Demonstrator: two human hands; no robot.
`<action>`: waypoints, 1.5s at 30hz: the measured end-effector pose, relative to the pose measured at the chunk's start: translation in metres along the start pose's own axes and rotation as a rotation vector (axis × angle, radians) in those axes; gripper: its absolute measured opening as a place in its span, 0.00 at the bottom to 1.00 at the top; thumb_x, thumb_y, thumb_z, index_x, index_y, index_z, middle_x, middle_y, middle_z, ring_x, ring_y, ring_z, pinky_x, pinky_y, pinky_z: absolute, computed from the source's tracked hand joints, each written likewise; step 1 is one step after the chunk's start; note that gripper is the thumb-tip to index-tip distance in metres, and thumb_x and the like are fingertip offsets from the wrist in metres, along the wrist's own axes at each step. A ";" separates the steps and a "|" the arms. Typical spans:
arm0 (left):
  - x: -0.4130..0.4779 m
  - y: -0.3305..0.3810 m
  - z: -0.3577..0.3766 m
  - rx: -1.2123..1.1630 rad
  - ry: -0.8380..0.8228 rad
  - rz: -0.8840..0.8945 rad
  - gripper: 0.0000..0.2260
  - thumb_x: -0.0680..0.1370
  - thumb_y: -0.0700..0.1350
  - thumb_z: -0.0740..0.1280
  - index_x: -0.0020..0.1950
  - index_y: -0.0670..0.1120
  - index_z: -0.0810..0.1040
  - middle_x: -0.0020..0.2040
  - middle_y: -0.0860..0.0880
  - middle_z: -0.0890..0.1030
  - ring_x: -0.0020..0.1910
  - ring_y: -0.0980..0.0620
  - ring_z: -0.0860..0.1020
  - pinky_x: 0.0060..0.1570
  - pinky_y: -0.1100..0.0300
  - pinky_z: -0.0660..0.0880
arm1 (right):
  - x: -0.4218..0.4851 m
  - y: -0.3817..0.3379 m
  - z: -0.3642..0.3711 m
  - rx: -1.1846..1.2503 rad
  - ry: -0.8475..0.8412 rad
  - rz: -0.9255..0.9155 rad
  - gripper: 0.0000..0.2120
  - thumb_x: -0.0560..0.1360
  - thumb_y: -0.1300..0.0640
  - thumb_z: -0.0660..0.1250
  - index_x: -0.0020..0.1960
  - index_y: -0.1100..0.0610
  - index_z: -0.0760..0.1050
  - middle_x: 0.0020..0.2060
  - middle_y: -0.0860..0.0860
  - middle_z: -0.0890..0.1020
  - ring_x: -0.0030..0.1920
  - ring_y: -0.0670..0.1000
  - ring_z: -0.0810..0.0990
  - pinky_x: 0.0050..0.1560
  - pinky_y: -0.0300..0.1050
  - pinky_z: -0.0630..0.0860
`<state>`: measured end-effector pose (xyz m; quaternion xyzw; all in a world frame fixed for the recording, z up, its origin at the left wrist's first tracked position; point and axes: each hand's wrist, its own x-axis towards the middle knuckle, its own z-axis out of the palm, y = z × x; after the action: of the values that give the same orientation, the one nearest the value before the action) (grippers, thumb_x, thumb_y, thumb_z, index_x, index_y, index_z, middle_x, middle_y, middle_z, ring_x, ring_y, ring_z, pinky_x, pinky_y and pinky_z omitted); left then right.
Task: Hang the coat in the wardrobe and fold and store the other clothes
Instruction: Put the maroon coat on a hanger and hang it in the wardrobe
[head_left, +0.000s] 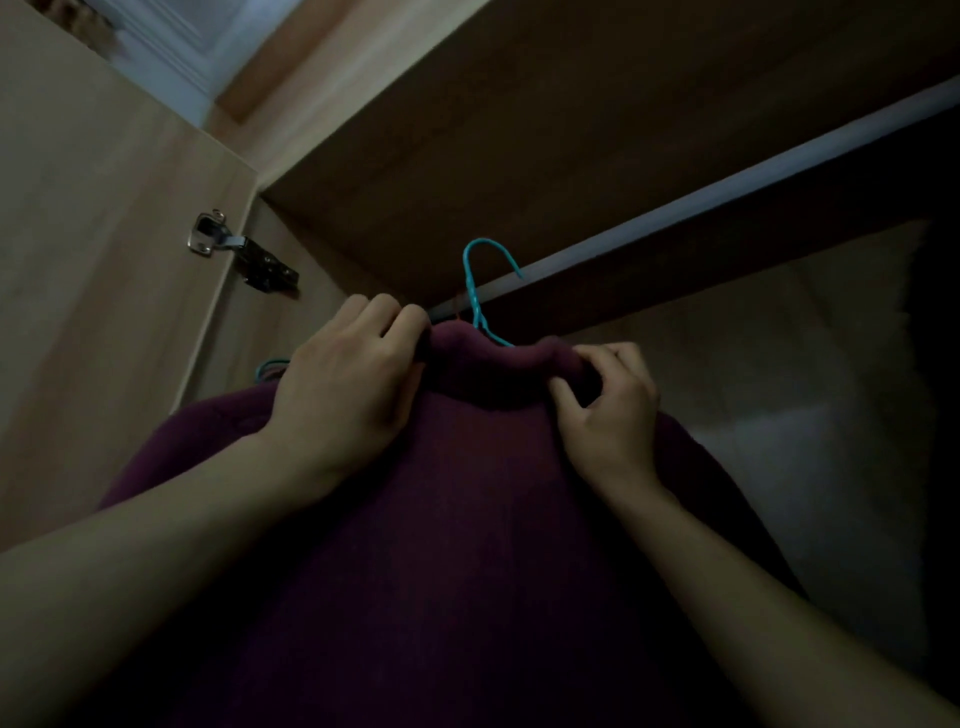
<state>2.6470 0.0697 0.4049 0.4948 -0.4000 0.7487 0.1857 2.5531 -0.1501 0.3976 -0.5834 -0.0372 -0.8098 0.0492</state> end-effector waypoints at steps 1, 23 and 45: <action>0.002 -0.001 0.008 -0.001 -0.001 -0.008 0.10 0.78 0.46 0.64 0.55 0.43 0.75 0.47 0.45 0.76 0.44 0.47 0.72 0.36 0.56 0.66 | 0.004 0.005 0.007 -0.002 -0.002 0.001 0.09 0.73 0.58 0.72 0.53 0.55 0.80 0.49 0.47 0.74 0.51 0.48 0.75 0.46 0.29 0.69; 0.093 -0.028 0.138 0.054 -0.127 -0.067 0.10 0.82 0.47 0.61 0.64 0.50 0.70 0.58 0.48 0.73 0.54 0.50 0.70 0.46 0.58 0.70 | 0.093 0.110 0.131 -0.004 -0.059 0.162 0.15 0.76 0.59 0.70 0.62 0.57 0.78 0.59 0.54 0.76 0.58 0.51 0.76 0.59 0.43 0.73; 0.012 -0.045 0.178 0.589 -0.577 0.157 0.38 0.80 0.66 0.40 0.79 0.40 0.37 0.79 0.40 0.36 0.78 0.43 0.35 0.77 0.44 0.40 | 0.002 0.133 0.231 0.003 -0.578 0.349 0.33 0.84 0.47 0.49 0.79 0.51 0.31 0.79 0.55 0.36 0.79 0.56 0.38 0.78 0.58 0.41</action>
<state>2.7776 -0.0440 0.4678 0.6842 -0.2409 0.6738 -0.1410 2.7862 -0.2549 0.4727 -0.7865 0.0496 -0.5900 0.1756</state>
